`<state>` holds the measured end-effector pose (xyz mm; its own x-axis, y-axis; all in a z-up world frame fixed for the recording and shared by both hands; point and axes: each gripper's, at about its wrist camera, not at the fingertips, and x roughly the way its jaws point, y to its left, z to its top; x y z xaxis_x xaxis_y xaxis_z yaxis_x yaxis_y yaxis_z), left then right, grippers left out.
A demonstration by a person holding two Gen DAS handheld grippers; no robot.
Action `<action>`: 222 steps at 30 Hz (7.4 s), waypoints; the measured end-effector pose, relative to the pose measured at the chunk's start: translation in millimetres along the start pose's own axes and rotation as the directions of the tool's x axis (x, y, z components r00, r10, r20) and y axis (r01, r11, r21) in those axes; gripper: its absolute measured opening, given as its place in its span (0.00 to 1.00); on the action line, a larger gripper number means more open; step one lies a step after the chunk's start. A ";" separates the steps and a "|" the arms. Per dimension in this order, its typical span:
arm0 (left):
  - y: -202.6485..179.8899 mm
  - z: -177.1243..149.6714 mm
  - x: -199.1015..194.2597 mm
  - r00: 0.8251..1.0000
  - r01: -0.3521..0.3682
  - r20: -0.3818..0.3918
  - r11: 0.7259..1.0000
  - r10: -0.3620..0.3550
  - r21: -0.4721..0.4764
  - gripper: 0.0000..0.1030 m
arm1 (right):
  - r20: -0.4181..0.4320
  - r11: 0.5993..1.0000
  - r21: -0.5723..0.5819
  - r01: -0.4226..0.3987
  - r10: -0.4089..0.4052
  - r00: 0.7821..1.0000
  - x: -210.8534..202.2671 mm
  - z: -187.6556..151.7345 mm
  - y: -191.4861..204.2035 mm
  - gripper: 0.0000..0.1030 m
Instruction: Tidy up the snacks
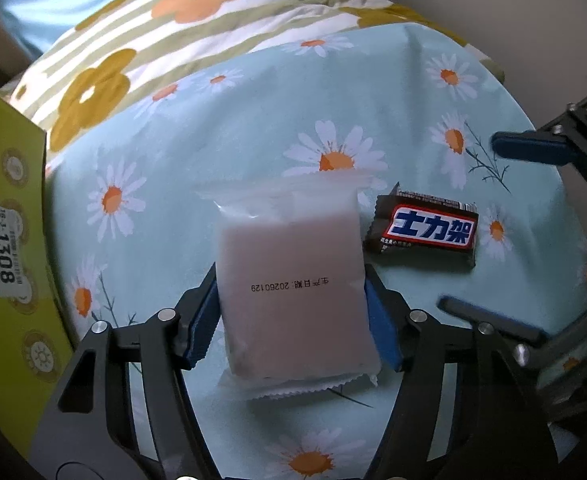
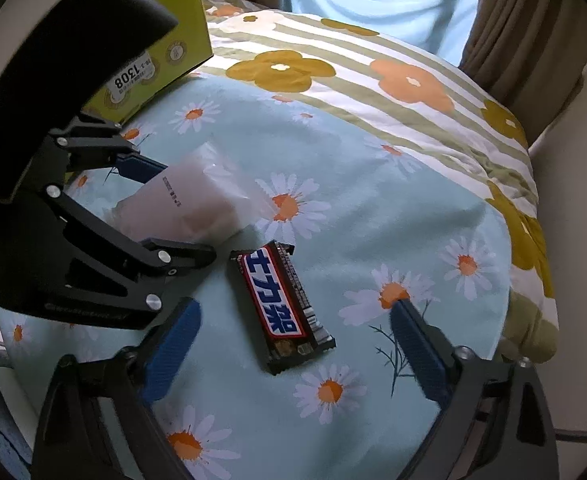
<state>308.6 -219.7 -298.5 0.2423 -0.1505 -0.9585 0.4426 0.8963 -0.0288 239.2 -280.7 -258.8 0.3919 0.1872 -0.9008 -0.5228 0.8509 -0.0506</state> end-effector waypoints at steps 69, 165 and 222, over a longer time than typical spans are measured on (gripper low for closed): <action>348.1 -66.8 -232.5 0.948 -0.006 0.291 0.925 0.126 -0.381 0.59 | 0.328 0.984 0.102 -0.145 0.104 0.939 -93.0 229.3 188.2 0.27; 172.9 -267.0 -387.3 0.724 -0.101 0.623 0.939 0.296 -0.328 1.00 | 0.406 0.833 0.527 0.171 -0.423 0.810 -281.1 45.5 253.2 0.99; 162.8 -257.7 -389.5 0.696 -0.141 0.635 0.930 0.337 -0.339 1.00 | 0.387 0.814 0.553 0.177 -0.439 0.811 -284.7 39.8 244.0 0.99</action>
<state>63.7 92.4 -3.1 0.8655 -0.0676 -0.4963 0.0846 0.9963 0.0119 30.2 -106.9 2.5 0.8403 -0.0318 -0.5412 0.0621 0.9973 0.0379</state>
